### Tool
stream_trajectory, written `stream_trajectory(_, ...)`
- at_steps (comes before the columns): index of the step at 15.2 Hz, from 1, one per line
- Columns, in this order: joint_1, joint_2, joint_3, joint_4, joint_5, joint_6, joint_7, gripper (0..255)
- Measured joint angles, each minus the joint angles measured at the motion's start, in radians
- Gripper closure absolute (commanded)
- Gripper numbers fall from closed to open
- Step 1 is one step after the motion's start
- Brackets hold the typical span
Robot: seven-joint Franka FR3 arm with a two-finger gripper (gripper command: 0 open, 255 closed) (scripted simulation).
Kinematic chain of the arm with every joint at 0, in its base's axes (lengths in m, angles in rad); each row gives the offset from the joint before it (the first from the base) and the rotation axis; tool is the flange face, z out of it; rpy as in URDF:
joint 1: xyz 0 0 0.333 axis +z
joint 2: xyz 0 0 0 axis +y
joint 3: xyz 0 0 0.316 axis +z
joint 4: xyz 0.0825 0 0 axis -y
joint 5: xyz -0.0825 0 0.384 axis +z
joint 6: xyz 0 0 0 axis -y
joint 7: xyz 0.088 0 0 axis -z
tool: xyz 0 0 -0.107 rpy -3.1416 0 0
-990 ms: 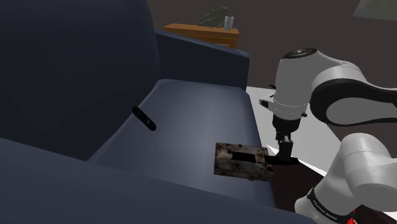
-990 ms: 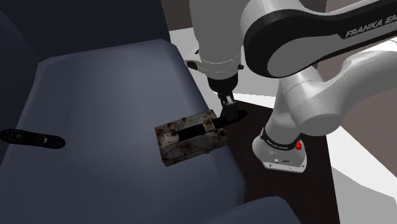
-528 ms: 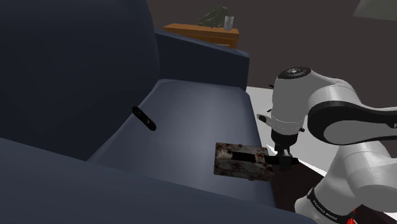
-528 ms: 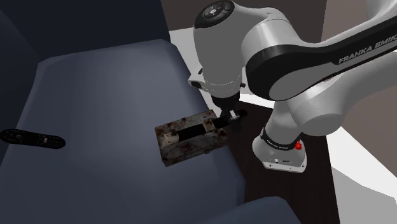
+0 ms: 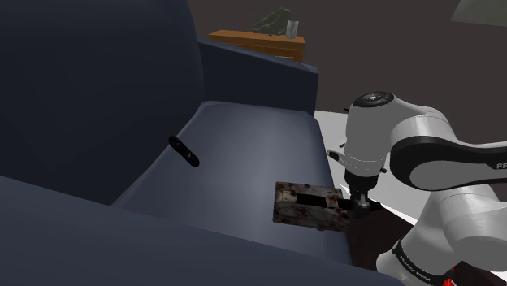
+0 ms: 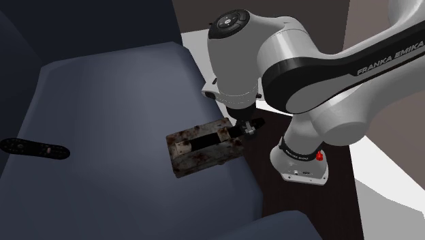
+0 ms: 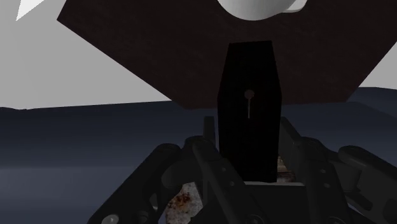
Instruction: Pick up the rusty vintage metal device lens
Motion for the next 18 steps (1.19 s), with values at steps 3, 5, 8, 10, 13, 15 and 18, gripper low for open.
stream_trajectory(3, 0.0, 0.0, 0.0, 0.0, 0.0, 0.0, 0.0, 255)
stream_trajectory(5, 0.0, 0.0, -0.001, -0.001, 0.0, 0.001, -0.001, 255)
stream_trajectory(8, -0.001, -0.009, -0.003, 0.023, -0.003, -0.031, -0.002, 255)
stream_trajectory(10, -0.004, -0.018, -0.007, 0.044, -0.007, -0.061, -0.005, 255)
stream_trajectory(13, -0.006, -0.028, -0.013, 0.079, -0.012, -0.106, -0.008, 255)
stream_trajectory(15, -0.008, -0.031, -0.017, 0.105, -0.016, -0.135, -0.011, 255)
stream_trajectory(18, -0.011, -0.031, -0.021, 0.142, -0.02, -0.172, -0.014, 255)
